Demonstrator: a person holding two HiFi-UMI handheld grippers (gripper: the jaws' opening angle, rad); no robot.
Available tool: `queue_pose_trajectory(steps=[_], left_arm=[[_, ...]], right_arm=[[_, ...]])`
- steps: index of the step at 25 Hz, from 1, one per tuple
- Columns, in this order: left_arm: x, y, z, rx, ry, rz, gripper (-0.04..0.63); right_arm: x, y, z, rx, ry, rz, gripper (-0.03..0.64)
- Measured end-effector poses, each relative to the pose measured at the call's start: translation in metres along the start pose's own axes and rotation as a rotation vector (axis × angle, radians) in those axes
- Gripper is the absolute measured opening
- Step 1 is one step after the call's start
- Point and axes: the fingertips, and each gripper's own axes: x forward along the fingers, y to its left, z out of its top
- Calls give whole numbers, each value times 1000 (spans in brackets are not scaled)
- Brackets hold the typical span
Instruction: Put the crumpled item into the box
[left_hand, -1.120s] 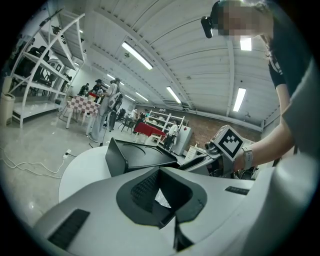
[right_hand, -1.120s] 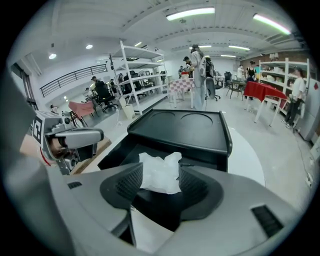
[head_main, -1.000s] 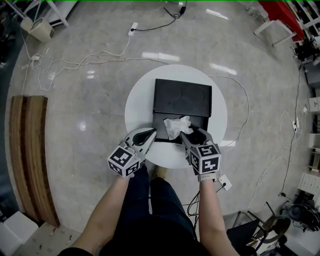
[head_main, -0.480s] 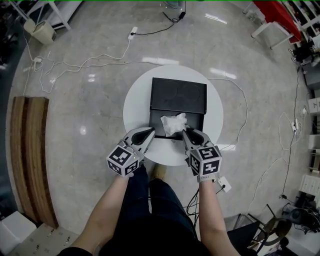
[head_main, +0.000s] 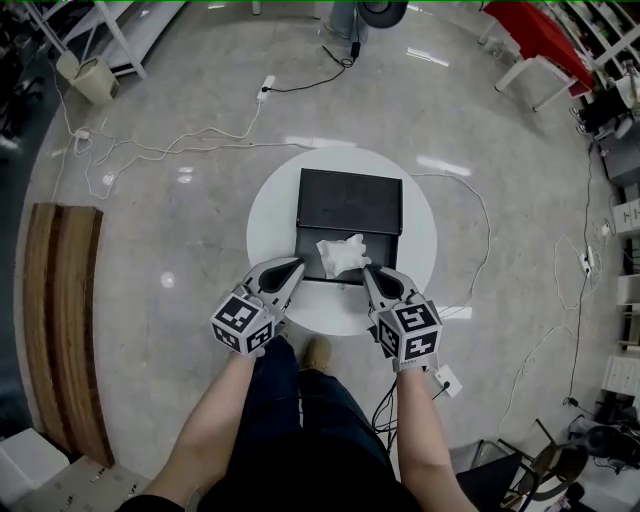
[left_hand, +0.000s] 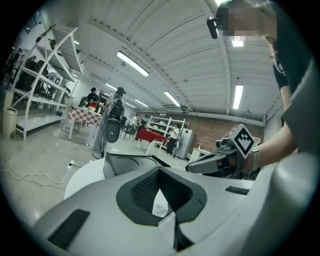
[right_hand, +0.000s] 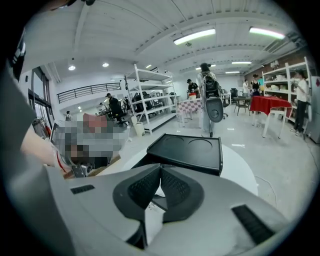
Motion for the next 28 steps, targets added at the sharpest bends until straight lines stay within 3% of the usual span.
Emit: queue_pose_trajectory(steps=[11, 28], left_arm=[[-16, -17, 31, 23, -42, 29, 12], [-49, -40, 79, 71, -122, 78, 12]], right_arm=[[-41, 13, 31, 54, -122, 53, 5], [-98, 31, 83, -22, -273, 51, 5]])
